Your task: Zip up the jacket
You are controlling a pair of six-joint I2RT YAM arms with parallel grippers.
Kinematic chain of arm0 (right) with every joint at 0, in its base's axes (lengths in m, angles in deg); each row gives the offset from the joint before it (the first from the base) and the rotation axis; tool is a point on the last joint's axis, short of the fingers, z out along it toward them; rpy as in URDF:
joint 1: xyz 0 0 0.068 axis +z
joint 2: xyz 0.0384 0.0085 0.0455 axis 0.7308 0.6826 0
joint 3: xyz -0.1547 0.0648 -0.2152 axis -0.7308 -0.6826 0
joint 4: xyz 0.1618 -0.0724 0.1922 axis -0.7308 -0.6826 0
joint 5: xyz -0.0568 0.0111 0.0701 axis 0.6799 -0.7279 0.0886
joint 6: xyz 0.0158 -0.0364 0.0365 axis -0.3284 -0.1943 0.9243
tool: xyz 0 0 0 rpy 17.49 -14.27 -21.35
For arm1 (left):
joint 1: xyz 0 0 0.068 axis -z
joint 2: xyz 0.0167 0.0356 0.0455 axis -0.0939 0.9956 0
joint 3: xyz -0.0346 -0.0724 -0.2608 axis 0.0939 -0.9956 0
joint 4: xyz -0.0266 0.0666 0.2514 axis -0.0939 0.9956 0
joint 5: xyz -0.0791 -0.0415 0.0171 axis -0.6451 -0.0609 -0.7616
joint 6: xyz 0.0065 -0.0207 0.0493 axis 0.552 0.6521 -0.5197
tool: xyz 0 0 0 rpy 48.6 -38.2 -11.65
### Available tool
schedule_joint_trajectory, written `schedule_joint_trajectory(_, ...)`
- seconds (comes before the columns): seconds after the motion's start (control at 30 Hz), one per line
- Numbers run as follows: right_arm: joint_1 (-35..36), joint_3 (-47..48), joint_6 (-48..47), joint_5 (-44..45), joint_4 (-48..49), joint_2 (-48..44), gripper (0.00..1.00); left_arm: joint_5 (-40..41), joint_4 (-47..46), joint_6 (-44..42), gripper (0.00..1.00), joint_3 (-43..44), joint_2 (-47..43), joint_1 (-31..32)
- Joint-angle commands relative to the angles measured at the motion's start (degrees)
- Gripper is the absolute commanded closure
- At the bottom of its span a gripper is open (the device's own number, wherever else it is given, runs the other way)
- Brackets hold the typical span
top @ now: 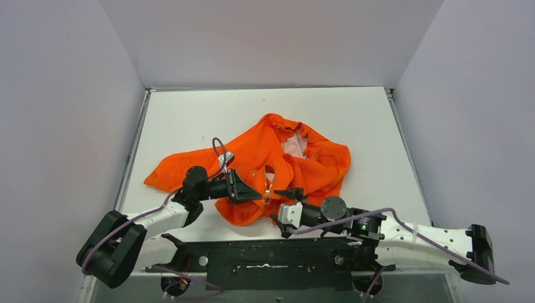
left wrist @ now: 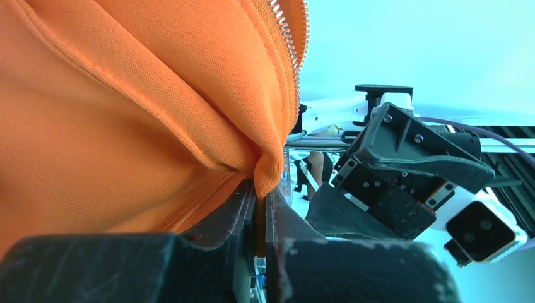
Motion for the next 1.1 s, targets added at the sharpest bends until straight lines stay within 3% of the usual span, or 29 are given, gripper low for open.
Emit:
schedule_joint_trajectory(0.0, 5.8, 1.0, -11.3, 15.2, 4.6, -0.5, 0.33, -3.4, -1.6, 1.5, 1.00, 1.7, -1.5, -0.7)
schedule_joint_trajectory(0.3, 20.1, -2.8, -27.1, 38.3, 14.3, 9.1, 0.32, -3.8, -3.1, 2.6, 1.00, 1.4, -1.1, -0.9)
schedule_joint_trajectory(0.6, 25.7, -4.6, -33.9, 44.9, 20.1, 15.1, 0.31, -3.8, -3.3, 3.0, 1.00, 0.7, -2.1, -1.0)
schedule_joint_trajectory(1.07, 25.5, -11.6, -48.0, 50.3, 53.3, 29.2, 0.31, -3.4, -3.4, 3.1, 1.00, 0.5, -2.8, -1.0)
